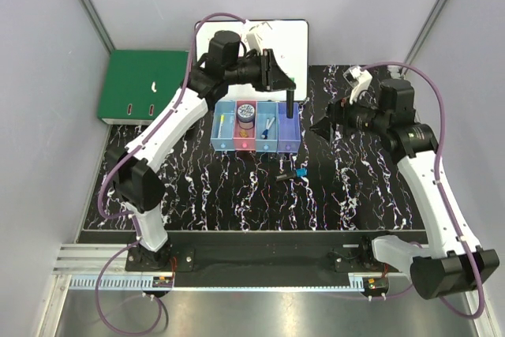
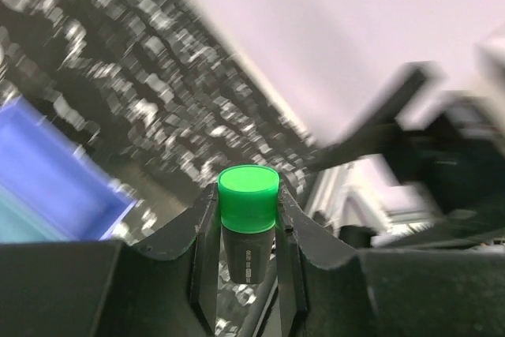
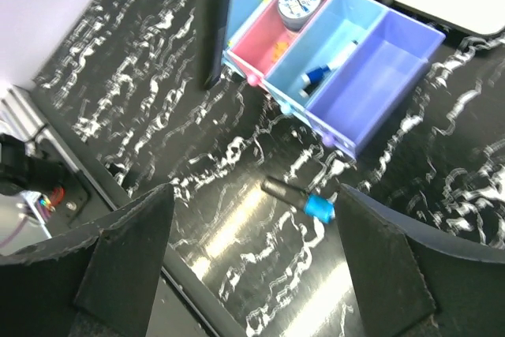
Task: Sort the stationery into containers
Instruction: Pick up the pen from the corner of the board.
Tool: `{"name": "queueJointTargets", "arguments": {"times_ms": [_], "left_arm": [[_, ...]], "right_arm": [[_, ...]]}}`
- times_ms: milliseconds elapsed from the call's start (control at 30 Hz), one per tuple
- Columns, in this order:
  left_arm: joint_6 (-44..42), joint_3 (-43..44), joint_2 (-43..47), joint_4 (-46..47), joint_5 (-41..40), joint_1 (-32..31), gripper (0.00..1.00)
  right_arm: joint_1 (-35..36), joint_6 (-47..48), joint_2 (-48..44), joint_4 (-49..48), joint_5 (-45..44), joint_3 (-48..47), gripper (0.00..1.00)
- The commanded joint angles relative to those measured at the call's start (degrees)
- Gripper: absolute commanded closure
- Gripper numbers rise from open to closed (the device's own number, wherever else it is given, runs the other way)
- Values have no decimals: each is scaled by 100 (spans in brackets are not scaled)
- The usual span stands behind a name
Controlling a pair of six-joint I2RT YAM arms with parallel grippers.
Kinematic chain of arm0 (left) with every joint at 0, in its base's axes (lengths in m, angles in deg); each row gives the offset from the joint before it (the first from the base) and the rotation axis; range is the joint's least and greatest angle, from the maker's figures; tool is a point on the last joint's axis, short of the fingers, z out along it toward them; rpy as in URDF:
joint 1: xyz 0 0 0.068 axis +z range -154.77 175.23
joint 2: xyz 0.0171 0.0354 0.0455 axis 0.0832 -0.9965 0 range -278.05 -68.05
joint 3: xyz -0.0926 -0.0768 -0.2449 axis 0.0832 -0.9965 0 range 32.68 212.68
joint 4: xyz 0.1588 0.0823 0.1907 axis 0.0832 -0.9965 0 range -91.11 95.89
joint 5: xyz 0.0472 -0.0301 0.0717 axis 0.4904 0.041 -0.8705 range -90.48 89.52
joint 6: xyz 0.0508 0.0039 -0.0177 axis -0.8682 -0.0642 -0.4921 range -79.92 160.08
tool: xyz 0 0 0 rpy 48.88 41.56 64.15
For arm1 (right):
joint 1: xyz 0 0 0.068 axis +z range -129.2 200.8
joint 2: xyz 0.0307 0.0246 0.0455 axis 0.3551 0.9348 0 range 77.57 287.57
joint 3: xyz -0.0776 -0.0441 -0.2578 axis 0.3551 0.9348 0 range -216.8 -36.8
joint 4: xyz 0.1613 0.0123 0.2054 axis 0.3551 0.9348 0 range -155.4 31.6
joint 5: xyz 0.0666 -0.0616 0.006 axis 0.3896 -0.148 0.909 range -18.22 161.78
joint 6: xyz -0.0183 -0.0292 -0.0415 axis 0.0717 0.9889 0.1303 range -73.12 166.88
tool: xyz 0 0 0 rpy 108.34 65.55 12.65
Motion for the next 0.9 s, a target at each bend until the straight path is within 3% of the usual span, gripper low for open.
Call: {"name": "queueJointTargets", "arguments": {"times_ms": [0, 433, 867], "left_arm": [[492, 315, 87, 623, 462, -70, 100], [518, 666, -362, 825, 489, -404, 100], [853, 605, -125, 1080, 656, -545, 100]], "right_arm": [[140, -413, 122, -941, 387, -311, 10], [588, -255, 386, -1206, 124, -496, 11], [624, -167, 430, -1416, -254, -452, 15]]}}
